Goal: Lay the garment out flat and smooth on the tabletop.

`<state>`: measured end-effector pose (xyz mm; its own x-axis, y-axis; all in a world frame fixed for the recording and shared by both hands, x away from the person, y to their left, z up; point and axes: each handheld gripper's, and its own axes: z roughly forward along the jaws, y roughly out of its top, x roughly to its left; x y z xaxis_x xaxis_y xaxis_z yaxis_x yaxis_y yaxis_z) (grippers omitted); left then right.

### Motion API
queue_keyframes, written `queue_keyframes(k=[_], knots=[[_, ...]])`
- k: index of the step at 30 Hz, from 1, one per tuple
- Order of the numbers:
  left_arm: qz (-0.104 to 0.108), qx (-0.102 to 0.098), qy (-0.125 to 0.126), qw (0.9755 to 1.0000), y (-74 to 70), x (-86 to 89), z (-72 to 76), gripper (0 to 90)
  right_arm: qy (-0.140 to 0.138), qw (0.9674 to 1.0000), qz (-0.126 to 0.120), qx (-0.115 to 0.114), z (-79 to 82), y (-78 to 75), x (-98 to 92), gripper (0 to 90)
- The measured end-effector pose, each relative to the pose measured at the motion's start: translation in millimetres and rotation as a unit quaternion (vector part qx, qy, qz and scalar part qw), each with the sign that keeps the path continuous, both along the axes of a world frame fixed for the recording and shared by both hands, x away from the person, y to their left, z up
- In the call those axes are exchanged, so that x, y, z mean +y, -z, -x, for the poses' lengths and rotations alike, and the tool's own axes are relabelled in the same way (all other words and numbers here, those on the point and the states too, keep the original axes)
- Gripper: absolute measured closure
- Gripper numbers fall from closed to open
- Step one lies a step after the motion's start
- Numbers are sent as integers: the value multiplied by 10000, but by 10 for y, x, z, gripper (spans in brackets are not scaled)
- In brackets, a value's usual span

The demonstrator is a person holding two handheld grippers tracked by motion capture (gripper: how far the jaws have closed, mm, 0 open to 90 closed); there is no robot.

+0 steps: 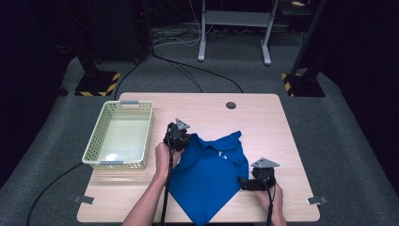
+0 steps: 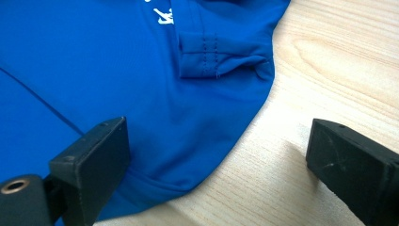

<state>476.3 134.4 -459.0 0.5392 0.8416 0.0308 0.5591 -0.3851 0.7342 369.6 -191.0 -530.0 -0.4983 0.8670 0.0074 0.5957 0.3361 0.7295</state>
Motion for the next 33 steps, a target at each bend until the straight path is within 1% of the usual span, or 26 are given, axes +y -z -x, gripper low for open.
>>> queue_keyframes(k=[1, 3, 4, 5, 6, 7, 10, 12, 13, 14, 18, 23, 25, 26, 28, 30, 32, 33], knots=[[17, 48, -37, 10000, 5, 26, -39, 855, 1, 10000, 0, -1, 0, 0, 0, 58], [-50, 97, -125, 9999, 13, 60, -110, 855, -1, 10000, -1, -2, 0, 0, 0, 58], [-22, 119, -163, 9998, 16, 76, -143, 855, 0, 10000, 1, -1, 0, 0, 0, 57], [-106, 96, -198, 9997, 19, 85, -170, 855, -1, 10000, 1, -3, 0, 0, 0, 57], [-120, 147, -222, 9996, 28, 95, -204, 855, -1, 10000, 2, -2, -1, 0, 0, 57], [-80, 186, -265, 9994, 38, 106, -239, 855, -1, 10000, 1, -3, -1, 1, 0, 57], [-146, 224, -393, 9989, 71, 126, -334, 854, 1, 10000, 1, -2, -1, 0, 0, 57], [-289, 188, -477, 9983, 104, 128, -384, 854, -1, 10000, 2, -3, -2, 0, 0, 57], [-281, 243, -503, 9980, 128, 136, -413, 854, 0, 10000, 2, -2, -2, 0, 1, 57], [-230, 301, -551, 9978, 150, 147, -444, 854, -1, 10000, 3, -3, -2, 1, 0, 57], [-278, 434, -738, 9959, 231, 191, -549, 852, -4, 10000, 3, -5, -3, 1, 0, 57], [-307, 656, -856, 9937, 363, 227, -622, 836, -2, 10000, 4, -3, -2, 1, 0, 57], [-291, 731, -879, 9930, 413, 241, -629, 810, -1, 10000, 3, -4, -2, 1, 1, 57], [-247, 768, -885, 9928, 429, 251, -630, 785, -1, 10000, 3, -3, -2, 1, 1, 57], [-217, 798, -908, 9924, 435, 263, -625, 736, -1, 10000, 3, -4, -2, 1, 0, 57], [-189, 823, -912, 9922, 421, 273, -613, 667, -2, 10000, 4, -4, -2, 1, 0, 56], [-185, 778, -902, 9927, 394, 273, -573, 584, -1, 10000, 1, -2, -2, 1, 1, 57], [-171, 766, -935, 9925, 384, 261, -549, 531, -3, 10000, 3, -4, -2, 1, 0, 56]])
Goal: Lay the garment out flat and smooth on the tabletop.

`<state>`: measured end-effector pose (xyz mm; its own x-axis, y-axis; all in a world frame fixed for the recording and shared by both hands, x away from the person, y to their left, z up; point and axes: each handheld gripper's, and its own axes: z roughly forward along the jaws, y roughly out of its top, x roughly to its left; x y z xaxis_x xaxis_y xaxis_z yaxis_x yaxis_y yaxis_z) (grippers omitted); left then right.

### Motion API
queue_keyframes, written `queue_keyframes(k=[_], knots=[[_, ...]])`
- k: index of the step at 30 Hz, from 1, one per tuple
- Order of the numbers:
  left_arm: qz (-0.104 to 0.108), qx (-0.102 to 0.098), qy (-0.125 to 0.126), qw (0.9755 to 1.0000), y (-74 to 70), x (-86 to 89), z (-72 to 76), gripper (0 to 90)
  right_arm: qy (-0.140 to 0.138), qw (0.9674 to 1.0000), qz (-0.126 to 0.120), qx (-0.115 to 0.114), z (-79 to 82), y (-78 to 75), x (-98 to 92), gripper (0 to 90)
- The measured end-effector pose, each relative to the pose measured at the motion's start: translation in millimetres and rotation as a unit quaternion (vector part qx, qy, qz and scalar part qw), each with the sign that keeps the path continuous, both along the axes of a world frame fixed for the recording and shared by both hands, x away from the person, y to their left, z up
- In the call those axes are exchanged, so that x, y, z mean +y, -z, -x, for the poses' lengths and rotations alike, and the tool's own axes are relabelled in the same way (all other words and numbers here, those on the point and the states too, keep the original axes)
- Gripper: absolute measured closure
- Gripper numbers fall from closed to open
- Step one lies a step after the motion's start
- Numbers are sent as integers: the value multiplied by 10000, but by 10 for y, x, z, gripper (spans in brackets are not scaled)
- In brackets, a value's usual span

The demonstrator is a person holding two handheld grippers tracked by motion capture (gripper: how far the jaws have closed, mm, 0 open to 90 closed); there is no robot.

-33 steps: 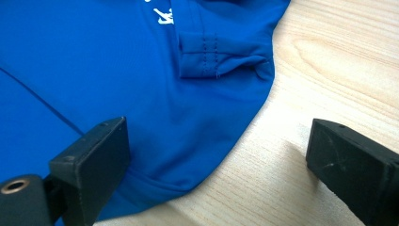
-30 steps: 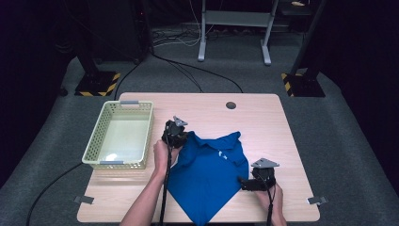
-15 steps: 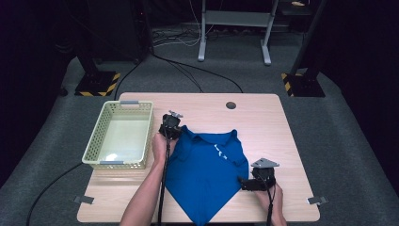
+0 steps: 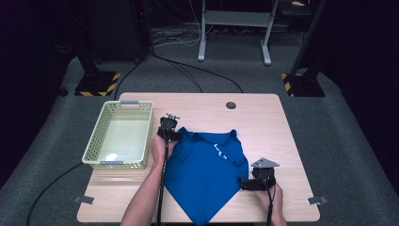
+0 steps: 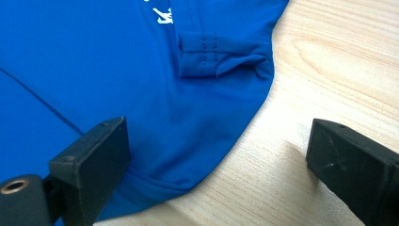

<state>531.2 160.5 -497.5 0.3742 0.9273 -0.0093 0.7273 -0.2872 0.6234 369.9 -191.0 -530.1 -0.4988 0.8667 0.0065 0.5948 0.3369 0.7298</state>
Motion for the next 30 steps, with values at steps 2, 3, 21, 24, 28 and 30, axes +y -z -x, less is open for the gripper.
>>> queue_keyframes(k=[2, 3, 21, 24, 28, 30], knots=[[-28, -73, -40, 10000, -28, -9, 63, 408, 1, 10000, -1, 1, 0, 0, 0, 56], [-3, -73, -46, 10000, -45, -9, 93, 361, 0, 10000, -1, 1, 0, 0, 0, 57], [249, -590, 747, 9952, -305, -78, 1005, 154, -18, 10000, 11, -5, 4, -2, -1, 58], [261, -551, 875, 9943, -241, -89, 1156, 153, -21, 10000, 11, -5, 4, -2, -1, 58], [275, -521, 1012, 9931, -147, -106, 1332, 149, -28, 10000, 12, -6, 5, -2, -1, 58], [284, -507, 1050, 9928, -98, -112, 1404, 149, -32, 10000, 13, -7, 4, -2, -1, 59]])
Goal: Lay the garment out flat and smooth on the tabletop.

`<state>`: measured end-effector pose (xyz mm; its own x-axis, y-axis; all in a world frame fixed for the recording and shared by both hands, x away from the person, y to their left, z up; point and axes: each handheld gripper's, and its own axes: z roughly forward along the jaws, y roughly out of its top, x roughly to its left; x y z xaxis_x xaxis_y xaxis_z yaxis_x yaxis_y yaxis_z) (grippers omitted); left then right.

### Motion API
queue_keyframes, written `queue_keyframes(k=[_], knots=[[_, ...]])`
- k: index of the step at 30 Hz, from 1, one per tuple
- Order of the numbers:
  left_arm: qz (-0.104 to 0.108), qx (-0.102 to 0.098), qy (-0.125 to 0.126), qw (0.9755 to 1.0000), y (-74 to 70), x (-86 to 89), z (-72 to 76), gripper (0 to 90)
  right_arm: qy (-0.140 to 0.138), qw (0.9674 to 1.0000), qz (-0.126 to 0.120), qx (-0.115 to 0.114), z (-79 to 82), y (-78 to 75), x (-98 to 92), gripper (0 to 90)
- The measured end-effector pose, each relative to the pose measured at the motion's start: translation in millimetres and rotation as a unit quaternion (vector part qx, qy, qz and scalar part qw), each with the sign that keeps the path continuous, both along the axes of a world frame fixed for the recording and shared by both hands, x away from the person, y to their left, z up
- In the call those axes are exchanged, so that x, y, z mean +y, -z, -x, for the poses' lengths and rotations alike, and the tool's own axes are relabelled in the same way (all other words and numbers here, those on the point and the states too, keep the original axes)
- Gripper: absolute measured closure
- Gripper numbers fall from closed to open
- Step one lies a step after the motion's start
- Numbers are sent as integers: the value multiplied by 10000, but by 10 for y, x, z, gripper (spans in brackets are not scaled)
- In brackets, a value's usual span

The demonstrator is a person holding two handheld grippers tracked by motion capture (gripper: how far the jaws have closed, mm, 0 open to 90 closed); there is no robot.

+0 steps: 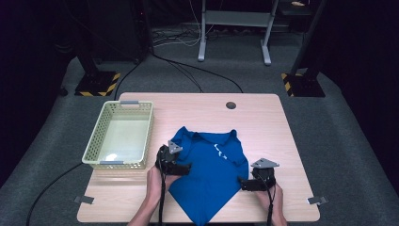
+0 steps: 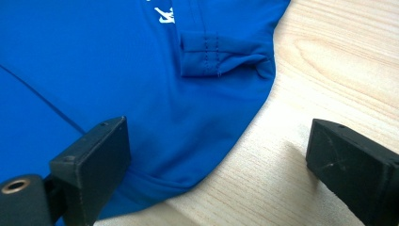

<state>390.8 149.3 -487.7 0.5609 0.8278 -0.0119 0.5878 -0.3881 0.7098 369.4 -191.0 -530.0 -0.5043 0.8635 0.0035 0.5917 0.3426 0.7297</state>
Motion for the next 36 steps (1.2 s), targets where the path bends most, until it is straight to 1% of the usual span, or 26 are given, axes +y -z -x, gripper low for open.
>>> queue_keyframes(k=[4, 7, 10, 12, 13, 14, 15, 17, 20, 22, 24, 26, 27, 30, 31, 33, 34, 36], knots=[[-68, 22, 123, 9999, 106, -44, 151, 147, -29, 10000, 14, -20, 5, -1, 4, 63], [-8, 26, 195, 9998, 175, -80, 281, 144, -48, 10000, 16, -33, 9, -1, 9, 67], [30, 16, 211, 9998, 252, -118, 388, 133, -94, 9999, -1, -37, 9, -5, 11, 77], [-31, -5, 201, 9998, 308, -142, 441, 123, -111, 9999, -27, -26, 3, -10, 10, 77], [-31, 3, 203, 9998, 324, -143, 452, 119, -127, 9999, -62, -37, -7, -14, 7, 79], [-10, 12, 185, 9998, 347, -144, 462, 117, -141, 9999, -64, -47, -16, -20, 7, 82], [-32, 29, 169, 9998, 367, -142, 470, 114, -159, 9998, -47, -75, -27, -35, 12, 84], [9, 38, 165, 9999, 388, -137, 478, 94, -197, 9997, -30, -134, -58, -91, 36, 89], [-11, -43, 169, 9998, 408, -148, 496, 81, -286, 9993, 8, -250, -124, -228, 88, 99], [47, -128, 162, 9998, 430, -146, 515, 66, -368, 9987, 85, -334, -204, -336, 141, 107], [43, -138, 188, 9997, 432, -138, 519, 65, -423, 9983, 144, -362, -285, -409, 189, 116], [44, -141, 189, 9997, 432, -139, 520, 65, -500, 9978, 190, -380, -410, -482, 256, 130], [43, -141, 191, 9997, 432, -138, 520, 65, -524, 9978, 192, -371, -457, -500, 277, 135], [43, -141, 191, 9997, 433, -138, 520, 65, -548, 9979, 186, -305, -688, -546, 378, 144], [43, -141, 191, 9997, 433, -138, 520, 65, -556, 9977, 223, -307, -738, -552, 404, 147], [42, -141, 192, 9997, 433, -138, 520, 65, -606, 9973, 336, -254, -896, -565, 504, 156], [42, -142, 191, 9997, 433, -138, 520, 65, -613, 9970, 400, -265, -936, -567, 535, 161], [43, -142, 191, 9997, 433, -138, 520, 65, -687, 9959, 541, -250, -1046, -559, 626, 196]])
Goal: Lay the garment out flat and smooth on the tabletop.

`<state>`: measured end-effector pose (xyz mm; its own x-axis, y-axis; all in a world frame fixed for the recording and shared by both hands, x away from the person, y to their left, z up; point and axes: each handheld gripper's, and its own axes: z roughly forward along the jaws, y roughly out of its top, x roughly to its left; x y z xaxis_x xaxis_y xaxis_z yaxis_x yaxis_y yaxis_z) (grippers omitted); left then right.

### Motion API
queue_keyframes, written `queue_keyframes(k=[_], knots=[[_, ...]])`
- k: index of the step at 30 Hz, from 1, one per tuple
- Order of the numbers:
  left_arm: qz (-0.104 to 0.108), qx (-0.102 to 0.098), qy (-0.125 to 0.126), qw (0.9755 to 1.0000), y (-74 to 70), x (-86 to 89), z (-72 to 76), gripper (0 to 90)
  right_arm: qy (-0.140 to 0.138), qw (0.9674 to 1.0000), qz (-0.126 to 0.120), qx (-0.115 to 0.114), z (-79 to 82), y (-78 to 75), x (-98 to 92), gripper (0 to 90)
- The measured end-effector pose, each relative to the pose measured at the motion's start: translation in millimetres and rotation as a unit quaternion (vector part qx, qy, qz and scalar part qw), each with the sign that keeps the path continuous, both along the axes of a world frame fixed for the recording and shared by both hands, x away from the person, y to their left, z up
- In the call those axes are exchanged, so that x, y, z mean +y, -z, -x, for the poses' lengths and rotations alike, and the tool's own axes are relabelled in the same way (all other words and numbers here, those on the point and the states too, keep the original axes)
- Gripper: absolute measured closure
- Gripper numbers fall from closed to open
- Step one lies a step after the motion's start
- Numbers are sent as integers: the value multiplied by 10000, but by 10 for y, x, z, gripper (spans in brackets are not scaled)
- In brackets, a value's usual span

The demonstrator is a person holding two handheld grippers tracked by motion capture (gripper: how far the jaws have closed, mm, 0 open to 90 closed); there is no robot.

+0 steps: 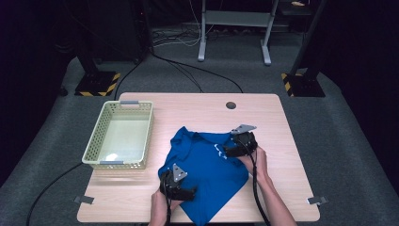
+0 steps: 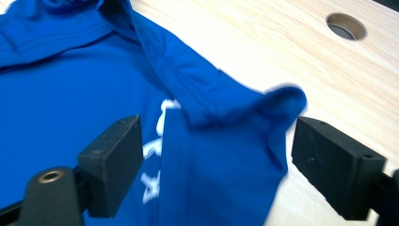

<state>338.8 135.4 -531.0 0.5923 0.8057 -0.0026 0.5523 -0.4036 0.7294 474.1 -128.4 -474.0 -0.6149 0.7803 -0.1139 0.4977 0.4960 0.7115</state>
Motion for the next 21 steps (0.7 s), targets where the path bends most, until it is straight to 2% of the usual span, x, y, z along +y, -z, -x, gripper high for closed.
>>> queue_keyframes(k=[6, 10, 14, 16, 21], knots=[[-1, 1, 0, 10000, 0, 0, 0, 65, -117, 9994, 315, 6, -181, 78, 197, 307], [-6, 2, 2, 10000, 0, 1, 0, 65, -74, 9989, 426, 187, -291, 187, 276, 392], [1, 1, -5, 10000, 1, 0, 0, 65, -46, 9981, 436, 433, -375, 296, 303, 474], [-8, 6, 4, 10000, -1, 1, 0, 65, -31, 9983, 322, 484, -386, 313, 294, 532], [-3, 4, 1, 10000, 0, 1, 0, 65, -26, 9984, 264, 509, -394, 313, 277, 675]])
